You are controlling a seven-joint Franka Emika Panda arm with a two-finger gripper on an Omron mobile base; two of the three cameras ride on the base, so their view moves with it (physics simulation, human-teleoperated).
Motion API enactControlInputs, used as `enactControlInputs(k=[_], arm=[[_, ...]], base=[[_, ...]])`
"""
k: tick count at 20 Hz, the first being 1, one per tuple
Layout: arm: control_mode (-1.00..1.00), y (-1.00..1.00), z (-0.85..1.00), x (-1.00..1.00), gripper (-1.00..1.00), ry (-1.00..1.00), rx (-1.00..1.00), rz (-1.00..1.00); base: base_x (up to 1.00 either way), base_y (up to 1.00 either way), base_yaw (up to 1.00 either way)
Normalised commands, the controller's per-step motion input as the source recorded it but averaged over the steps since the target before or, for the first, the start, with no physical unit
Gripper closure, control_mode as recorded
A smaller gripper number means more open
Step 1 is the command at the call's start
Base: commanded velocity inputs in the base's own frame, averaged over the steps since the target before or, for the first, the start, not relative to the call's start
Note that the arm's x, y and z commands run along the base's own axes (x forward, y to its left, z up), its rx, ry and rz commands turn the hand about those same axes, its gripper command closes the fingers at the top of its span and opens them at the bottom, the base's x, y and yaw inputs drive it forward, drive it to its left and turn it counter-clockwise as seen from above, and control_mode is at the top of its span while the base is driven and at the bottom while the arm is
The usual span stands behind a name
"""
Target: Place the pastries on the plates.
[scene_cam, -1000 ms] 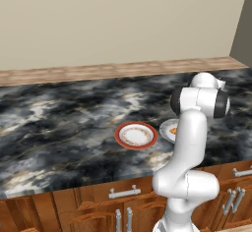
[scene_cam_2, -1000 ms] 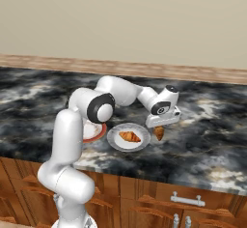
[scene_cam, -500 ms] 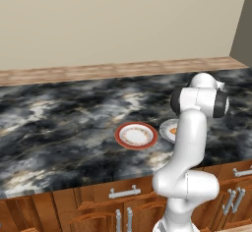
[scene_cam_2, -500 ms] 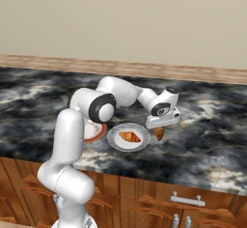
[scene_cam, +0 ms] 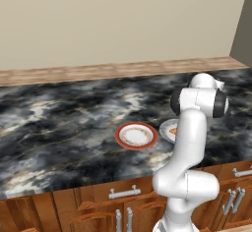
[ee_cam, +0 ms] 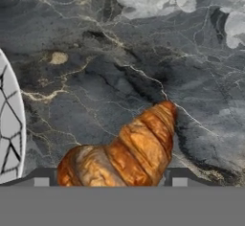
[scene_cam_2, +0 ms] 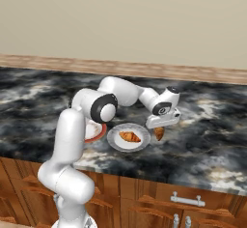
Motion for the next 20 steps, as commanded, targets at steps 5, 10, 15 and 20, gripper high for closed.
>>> enactControlInputs(k=[5,10,15,20], arm=[[-1.0,0.0,-0.02,0.0,1.0,-0.01,0.0,0.0],[-1.0,0.0,0.09,0.0,1.0,0.0,0.0,0.0],[-1.0,0.01,0.75,-0.04,1.0,-0.07,0.0,0.05],[-1.0,0.14,0.7,-0.06,1.0,-0.02,0.0,0.11]], base=[[0.0,0.0,0.0],[0.0,0.0,0.0],[0.0,0.0,0.0],[0.0,0.0,0.0]])
